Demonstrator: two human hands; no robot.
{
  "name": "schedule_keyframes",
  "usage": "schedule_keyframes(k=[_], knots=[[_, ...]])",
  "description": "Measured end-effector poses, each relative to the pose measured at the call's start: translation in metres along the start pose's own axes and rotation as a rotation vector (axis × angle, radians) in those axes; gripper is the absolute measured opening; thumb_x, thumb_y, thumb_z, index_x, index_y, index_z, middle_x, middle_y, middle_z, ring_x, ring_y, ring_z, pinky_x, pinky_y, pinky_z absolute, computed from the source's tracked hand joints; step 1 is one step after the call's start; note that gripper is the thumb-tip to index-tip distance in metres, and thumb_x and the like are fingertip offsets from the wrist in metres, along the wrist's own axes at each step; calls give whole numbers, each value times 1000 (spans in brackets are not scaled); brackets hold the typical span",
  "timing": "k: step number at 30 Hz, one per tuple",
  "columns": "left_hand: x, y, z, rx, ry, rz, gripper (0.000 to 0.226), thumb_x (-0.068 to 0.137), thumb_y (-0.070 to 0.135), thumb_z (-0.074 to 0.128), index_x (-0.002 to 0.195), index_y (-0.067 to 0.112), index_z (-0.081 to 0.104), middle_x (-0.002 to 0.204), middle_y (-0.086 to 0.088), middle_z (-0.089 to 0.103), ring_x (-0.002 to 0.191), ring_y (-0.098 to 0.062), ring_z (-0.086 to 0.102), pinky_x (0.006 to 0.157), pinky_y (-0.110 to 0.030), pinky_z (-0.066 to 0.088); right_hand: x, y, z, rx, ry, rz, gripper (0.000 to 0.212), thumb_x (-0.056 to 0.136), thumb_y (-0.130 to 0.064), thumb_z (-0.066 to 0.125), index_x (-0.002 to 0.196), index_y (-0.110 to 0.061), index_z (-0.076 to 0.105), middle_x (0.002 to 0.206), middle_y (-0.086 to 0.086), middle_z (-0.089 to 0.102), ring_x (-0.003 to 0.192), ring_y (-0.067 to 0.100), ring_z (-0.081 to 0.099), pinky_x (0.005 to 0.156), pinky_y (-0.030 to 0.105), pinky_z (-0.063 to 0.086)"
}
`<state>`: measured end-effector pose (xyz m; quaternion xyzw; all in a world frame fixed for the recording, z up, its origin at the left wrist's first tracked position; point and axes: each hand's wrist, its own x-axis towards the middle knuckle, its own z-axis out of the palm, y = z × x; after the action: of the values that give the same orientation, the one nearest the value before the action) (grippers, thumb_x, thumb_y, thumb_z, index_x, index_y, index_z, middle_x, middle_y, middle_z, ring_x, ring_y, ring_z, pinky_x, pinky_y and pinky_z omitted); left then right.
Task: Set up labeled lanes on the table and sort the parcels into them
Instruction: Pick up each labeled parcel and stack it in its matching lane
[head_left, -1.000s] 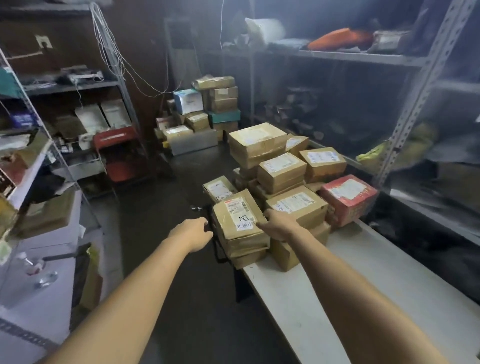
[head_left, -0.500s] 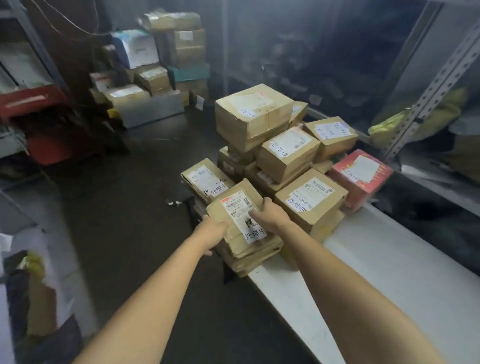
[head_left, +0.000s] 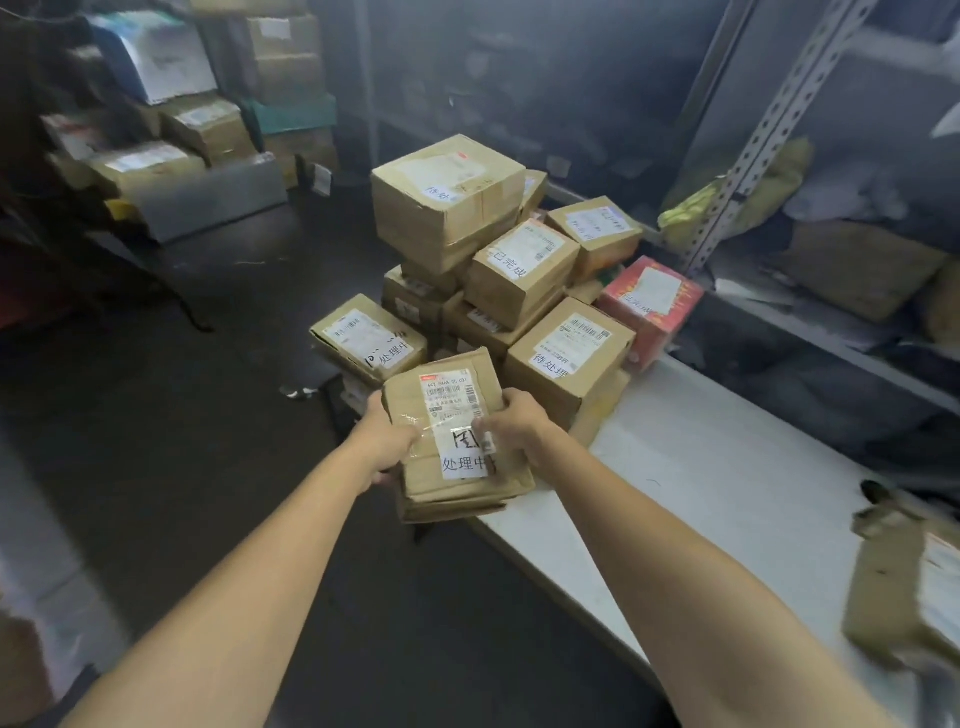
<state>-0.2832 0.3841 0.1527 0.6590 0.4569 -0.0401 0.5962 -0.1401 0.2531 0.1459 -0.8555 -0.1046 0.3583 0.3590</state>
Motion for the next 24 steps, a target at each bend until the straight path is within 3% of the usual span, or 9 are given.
schedule_keyframes(k=[4, 9, 12, 15, 17, 19, 24], knots=[[-11, 23, -2, 23, 14, 77, 66, 96, 16, 60, 147, 40, 25, 127, 0, 58, 110, -26, 60, 85, -52, 54, -21, 0, -16, 161, 53, -39, 36, 77, -17, 79, 105, -27, 58, 110, -5, 69, 106, 21, 65, 97, 47, 53], [-35, 73, 2, 98, 10, 180, 67, 95, 19, 66, 150, 34, 30, 130, -2, 60, 105, -23, 64, 69, -38, 59, -56, -13, -59, 238, 168, -140, 66, 84, -16, 77, 142, -16, 46, 129, -1, 59, 122, 23, 57, 106, 43, 46], [-58, 99, 6, 197, 11, 217, 73, 90, 31, 73, 149, 37, 32, 129, -1, 59, 101, -25, 66, 68, -45, 61, -79, -13, -87, 277, 176, -154, 71, 85, -14, 77, 147, -12, 41, 138, 8, 56, 122, 27, 56, 103, 40, 48], [-89, 120, 12, 255, 3, 255, 70, 90, 29, 73, 149, 36, 34, 126, -2, 62, 95, -26, 68, 71, -46, 60, -104, -8, -109, 337, 161, -167, 76, 83, -10, 79, 148, -12, 38, 137, 11, 53, 119, 26, 55, 95, 34, 47], [-109, 132, 21, 275, -7, 272, 72, 90, 28, 73, 148, 37, 33, 125, -4, 64, 97, -28, 70, 77, -55, 60, -120, 0, -123, 360, 181, -184, 79, 81, -10, 80, 148, -12, 38, 141, 10, 52, 125, 27, 52, 100, 36, 46], [-129, 143, 40, 304, -8, 308, 74, 90, 26, 73, 150, 38, 31, 126, -6, 63, 98, -30, 70, 76, -57, 60, -136, 11, -141, 387, 201, -180, 73, 81, -9, 80, 144, -11, 44, 140, 9, 55, 128, 28, 53, 105, 40, 46], [-182, 156, 128, 305, -67, 384, 73, 91, 23, 73, 150, 38, 31, 126, -4, 63, 102, -29, 67, 79, -48, 59, -183, 77, -206, 472, 263, -189, 49, 83, -3, 77, 129, -10, 61, 127, 6, 66, 121, 26, 60, 98, 36, 48]])
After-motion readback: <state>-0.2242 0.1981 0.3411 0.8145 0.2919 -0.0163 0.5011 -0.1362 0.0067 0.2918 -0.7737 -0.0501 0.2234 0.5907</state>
